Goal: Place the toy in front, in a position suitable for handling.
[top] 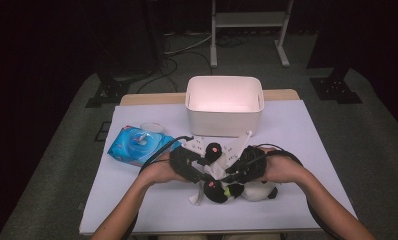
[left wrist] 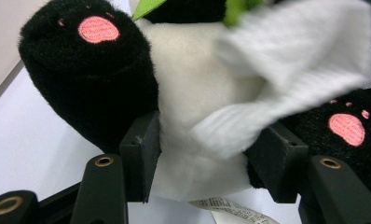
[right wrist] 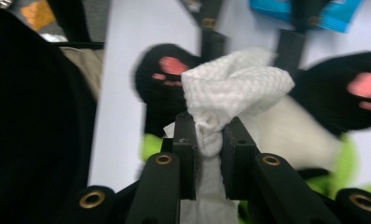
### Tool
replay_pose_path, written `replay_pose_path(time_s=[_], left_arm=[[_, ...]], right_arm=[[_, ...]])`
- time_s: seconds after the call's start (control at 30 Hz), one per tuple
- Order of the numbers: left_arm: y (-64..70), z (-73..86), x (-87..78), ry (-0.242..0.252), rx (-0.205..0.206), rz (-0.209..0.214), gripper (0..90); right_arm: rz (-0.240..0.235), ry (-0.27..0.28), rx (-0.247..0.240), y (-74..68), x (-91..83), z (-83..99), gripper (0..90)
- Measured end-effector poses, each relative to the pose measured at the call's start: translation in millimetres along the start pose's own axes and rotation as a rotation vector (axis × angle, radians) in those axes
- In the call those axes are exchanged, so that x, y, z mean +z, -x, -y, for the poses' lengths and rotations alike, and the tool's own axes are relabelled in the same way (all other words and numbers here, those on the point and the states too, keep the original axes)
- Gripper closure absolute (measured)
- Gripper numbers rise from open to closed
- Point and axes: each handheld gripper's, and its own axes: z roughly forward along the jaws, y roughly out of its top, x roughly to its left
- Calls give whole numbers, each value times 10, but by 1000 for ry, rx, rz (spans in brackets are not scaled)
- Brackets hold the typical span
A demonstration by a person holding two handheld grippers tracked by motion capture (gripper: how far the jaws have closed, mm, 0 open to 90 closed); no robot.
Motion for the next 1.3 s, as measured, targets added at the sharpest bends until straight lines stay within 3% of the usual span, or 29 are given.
replay_pose_path(time_s=[0.27,0.47,0.57,0.73,0.9,1.03,1.07,1.1,1.2,1.3], left_arm=[[6,-8,1,-5,-4,3,452],[1,-23,-18,-25,-4,-8,446],[-5,-29,-47,-40,-1,-27,417],[-47,-31,-142,-27,-26,-17,392],[-85,-102,-191,-22,-27,-45,373],[-134,-129,-148,-44,-52,-59,334],[-155,-131,-108,-69,-72,-56,288],[-161,-133,-78,-81,-64,-59,282],[-155,-136,-6,-69,-62,-17,319],[-161,-139,1,-65,-62,-16,330]], right_arm=[[49,-4,57,333,-96,27,776],[87,-13,67,469,-156,71,771],[74,-13,95,520,-169,122,774],[49,0,106,489,-159,191,776],[57,14,112,423,-130,236,780],[54,20,97,326,-149,253,780],[49,20,94,305,-158,253,780],[47,19,88,284,-171,251,779],[42,19,76,256,-183,237,779],[53,23,62,250,-205,204,778]])
